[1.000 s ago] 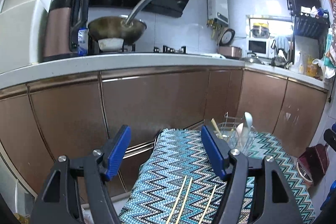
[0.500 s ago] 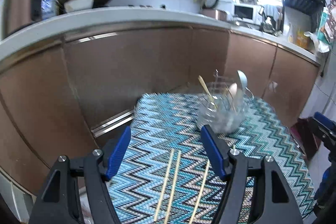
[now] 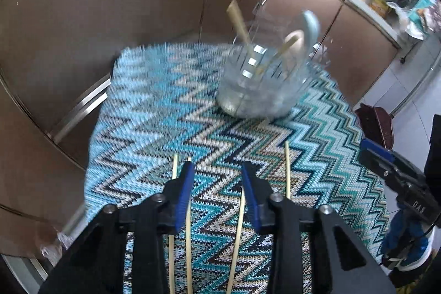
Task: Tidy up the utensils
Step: 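Grasp a chopstick with the left gripper while the right gripper grasps another chopstick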
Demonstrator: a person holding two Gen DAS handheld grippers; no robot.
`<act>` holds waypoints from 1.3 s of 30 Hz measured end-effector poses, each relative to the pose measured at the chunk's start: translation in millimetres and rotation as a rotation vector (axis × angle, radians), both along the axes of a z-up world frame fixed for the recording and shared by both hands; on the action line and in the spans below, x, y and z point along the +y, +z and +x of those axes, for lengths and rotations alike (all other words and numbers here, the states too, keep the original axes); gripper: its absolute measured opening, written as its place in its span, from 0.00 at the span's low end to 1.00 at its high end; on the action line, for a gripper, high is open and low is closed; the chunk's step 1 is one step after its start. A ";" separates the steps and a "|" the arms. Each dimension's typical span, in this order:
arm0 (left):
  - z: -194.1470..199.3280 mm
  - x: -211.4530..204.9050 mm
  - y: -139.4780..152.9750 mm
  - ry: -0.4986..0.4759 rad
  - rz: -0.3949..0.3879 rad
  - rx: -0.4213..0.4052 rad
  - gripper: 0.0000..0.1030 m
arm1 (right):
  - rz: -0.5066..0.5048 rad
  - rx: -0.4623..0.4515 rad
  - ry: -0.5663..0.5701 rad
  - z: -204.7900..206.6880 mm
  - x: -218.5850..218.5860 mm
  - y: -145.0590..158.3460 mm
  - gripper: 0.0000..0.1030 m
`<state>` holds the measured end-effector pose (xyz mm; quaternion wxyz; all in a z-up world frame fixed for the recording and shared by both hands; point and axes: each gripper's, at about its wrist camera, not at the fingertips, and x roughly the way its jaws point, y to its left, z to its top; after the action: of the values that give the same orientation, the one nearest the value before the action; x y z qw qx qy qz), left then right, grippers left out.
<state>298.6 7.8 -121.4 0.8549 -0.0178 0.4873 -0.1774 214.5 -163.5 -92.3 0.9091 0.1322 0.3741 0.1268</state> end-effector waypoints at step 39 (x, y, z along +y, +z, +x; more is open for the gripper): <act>64.3 -5.0 -81.0 -0.003 0.071 0.274 0.14 | 0.088 0.362 0.095 99.6 17.6 -92.9 0.26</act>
<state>362.9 2.9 -202.4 0.7802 -0.0111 0.6054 -0.1571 314.1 -145.9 -185.2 0.8133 0.1745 0.5316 0.1599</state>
